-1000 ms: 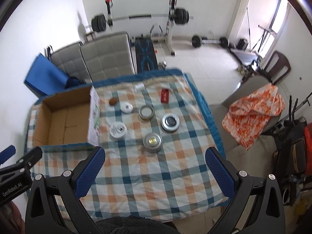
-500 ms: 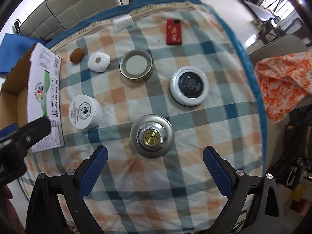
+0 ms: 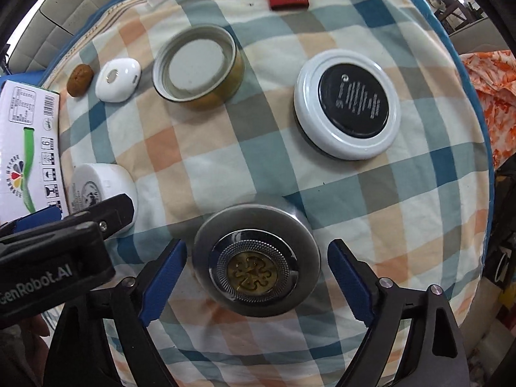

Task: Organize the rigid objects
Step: 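Grasp the white cream jar with the left tool while the right tool grasps the silver shaver head, then carry both items into the cardboard box and open both tools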

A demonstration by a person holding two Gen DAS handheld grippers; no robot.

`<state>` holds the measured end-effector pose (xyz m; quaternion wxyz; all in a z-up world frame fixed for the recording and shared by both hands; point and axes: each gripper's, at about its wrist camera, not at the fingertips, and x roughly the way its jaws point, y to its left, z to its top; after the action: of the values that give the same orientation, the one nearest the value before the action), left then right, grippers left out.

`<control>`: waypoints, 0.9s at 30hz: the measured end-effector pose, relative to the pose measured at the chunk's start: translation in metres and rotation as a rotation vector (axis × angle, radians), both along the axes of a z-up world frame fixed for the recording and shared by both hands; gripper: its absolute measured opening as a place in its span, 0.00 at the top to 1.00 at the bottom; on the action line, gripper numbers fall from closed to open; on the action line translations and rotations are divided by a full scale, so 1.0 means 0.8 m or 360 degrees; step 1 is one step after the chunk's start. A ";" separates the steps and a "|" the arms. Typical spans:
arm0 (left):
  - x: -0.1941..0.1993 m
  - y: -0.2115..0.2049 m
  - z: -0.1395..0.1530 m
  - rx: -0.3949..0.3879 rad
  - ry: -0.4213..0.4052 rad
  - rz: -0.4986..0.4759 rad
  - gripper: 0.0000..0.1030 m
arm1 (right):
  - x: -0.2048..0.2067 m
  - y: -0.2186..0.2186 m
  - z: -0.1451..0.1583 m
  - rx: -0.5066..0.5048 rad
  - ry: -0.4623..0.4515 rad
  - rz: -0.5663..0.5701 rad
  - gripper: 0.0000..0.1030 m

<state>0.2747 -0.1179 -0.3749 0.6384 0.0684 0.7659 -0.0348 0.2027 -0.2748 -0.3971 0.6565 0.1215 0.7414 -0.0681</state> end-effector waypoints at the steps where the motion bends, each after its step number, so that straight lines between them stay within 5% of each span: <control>1: 0.000 0.000 -0.004 0.0006 0.0009 -0.0003 0.00 | 0.000 0.001 -0.004 0.0000 0.0010 0.0000 0.15; 5: 0.003 0.000 -0.025 0.0005 0.0043 -0.0014 0.01 | 0.004 0.007 -0.025 0.0014 0.0042 0.0002 0.20; 8: 0.005 0.002 -0.033 0.0018 0.0034 -0.0027 0.28 | 0.010 0.010 -0.045 -0.0010 0.0042 0.0001 0.25; 11: 0.008 0.004 -0.034 0.0000 0.0024 -0.0029 0.36 | 0.006 0.006 -0.048 0.0001 0.0027 0.0002 0.27; 19: -0.020 0.005 -0.022 -0.0090 0.0102 -0.0032 0.36 | -0.001 -0.028 -0.059 -0.0079 0.0097 0.0005 0.29; 27: -0.026 -0.004 -0.053 -0.0101 0.0154 -0.0054 0.28 | 0.005 -0.034 -0.061 -0.0050 0.0130 0.0039 0.28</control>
<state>0.2535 -0.1208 -0.4177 0.6017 0.0593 0.7931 -0.0733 0.2067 -0.3021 -0.4458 0.6282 0.0991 0.7679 -0.0765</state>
